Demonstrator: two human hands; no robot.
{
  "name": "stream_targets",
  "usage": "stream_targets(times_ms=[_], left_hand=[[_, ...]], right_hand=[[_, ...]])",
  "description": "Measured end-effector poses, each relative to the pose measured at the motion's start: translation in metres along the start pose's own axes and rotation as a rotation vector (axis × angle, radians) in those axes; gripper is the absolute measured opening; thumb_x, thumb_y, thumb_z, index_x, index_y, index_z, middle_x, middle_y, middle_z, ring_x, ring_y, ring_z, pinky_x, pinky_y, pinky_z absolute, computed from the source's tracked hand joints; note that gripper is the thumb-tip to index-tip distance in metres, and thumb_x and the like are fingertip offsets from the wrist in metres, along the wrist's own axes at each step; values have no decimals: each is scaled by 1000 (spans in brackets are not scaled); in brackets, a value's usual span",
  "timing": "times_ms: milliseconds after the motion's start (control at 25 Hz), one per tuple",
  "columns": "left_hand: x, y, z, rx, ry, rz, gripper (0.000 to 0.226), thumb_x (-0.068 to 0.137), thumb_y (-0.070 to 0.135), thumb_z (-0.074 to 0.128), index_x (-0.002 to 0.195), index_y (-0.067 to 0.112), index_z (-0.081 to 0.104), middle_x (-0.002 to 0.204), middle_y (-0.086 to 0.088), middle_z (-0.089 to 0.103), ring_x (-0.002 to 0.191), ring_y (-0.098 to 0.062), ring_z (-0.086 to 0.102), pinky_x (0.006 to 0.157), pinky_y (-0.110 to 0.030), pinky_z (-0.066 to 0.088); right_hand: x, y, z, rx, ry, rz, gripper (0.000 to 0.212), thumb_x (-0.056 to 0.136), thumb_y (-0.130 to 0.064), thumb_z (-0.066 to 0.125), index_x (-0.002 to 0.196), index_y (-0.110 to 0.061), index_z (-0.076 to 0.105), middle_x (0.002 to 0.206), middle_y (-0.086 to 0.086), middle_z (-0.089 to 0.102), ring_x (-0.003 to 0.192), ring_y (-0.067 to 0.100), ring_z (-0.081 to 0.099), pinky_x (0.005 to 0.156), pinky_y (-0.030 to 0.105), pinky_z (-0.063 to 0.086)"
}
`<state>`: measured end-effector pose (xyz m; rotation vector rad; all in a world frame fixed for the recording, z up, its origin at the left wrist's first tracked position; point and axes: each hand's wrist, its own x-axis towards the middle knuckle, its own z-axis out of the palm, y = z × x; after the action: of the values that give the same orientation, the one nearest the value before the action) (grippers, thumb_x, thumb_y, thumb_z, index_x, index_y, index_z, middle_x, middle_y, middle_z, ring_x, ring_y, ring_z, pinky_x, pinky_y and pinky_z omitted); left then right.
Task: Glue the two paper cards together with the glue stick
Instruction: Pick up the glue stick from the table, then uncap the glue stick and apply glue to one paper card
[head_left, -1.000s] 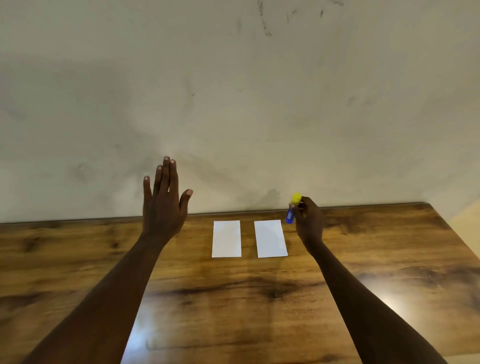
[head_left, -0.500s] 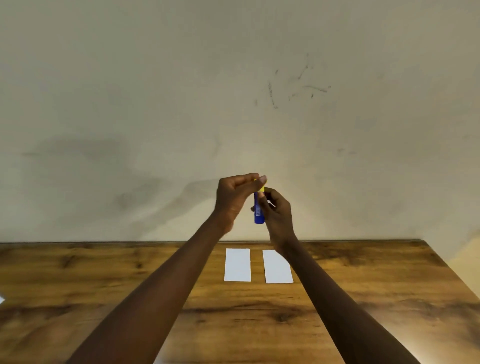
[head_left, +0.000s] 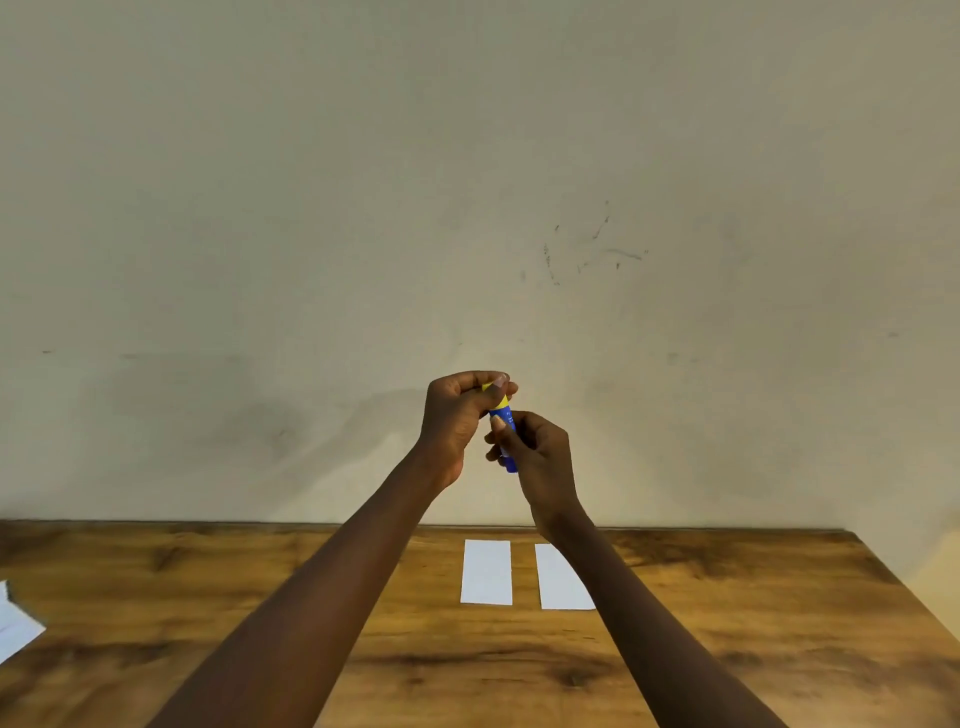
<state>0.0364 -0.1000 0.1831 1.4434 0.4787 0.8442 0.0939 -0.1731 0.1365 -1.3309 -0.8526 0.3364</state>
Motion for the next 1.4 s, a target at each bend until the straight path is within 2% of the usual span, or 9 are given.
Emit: stream_targets(times_ms=[240,360,480,600,800,920,1040,1280,1400], left_hand=[[2,8,3,37,-127,55,14,90,11,48,85,9,62,79,1,68,78,-14,65,72,-19,51],[5,18,-1,-150,-153,10,20,91,7,43,82,11,60,64,6,71,71,-13,70,69,-20,55],[6,31,-7,-149,-189,27,19,94,12,37,85,16,53,77,5,72,83,-13,68,80,-23,51],[0,35,-8,-57,-196,1,18,96,19,34,86,21,49,101,0,63,105,-21,57,97,-43,38],[-5,25,-9,-95,-65,-121,20,97,27,30,89,18,46,94,-4,58,104,-30,54,107,-51,34],[-9,23,-4,-87,-108,-110,26,87,43,44,95,19,45,97,-4,57,100,-27,56,97,-42,40],[-8,25,-2,56,-113,-21,21,79,23,65,81,22,45,93,-11,56,91,-27,54,80,-34,47],[-10,37,-2,35,-36,79,24,78,9,65,75,18,43,87,-7,60,80,-23,58,71,-24,52],[-11,40,-5,-96,-11,95,21,80,8,61,77,18,43,90,-7,61,87,-24,60,68,-22,54]], right_hand=[[-1,-22,-6,215,-82,158,32,96,-19,30,78,-17,56,68,2,54,49,8,52,50,12,44],[-5,-26,-5,409,-120,271,37,97,-25,26,79,-12,56,55,-3,54,40,7,46,45,13,40],[-9,-25,-4,499,-113,314,36,97,-25,27,80,-10,56,46,-8,55,38,7,46,43,12,40],[-10,-28,-3,507,-115,269,33,96,-23,28,82,-11,55,49,-8,58,43,8,51,46,14,44],[-10,-37,-2,483,-121,191,27,95,-23,30,90,-14,55,72,4,56,50,10,56,51,16,49],[-9,-42,-4,453,-110,171,25,95,-25,31,94,-17,54,78,6,53,53,12,52,51,16,48],[-7,-48,-5,446,-74,167,24,95,-23,32,90,-19,56,77,5,51,56,13,46,51,15,44],[-7,-51,-6,485,-40,139,11,92,-17,41,97,-16,50,84,4,52,63,16,47,57,17,47],[-9,-48,-8,301,38,41,16,84,-8,56,97,-15,51,91,7,55,69,17,55,61,16,51]])
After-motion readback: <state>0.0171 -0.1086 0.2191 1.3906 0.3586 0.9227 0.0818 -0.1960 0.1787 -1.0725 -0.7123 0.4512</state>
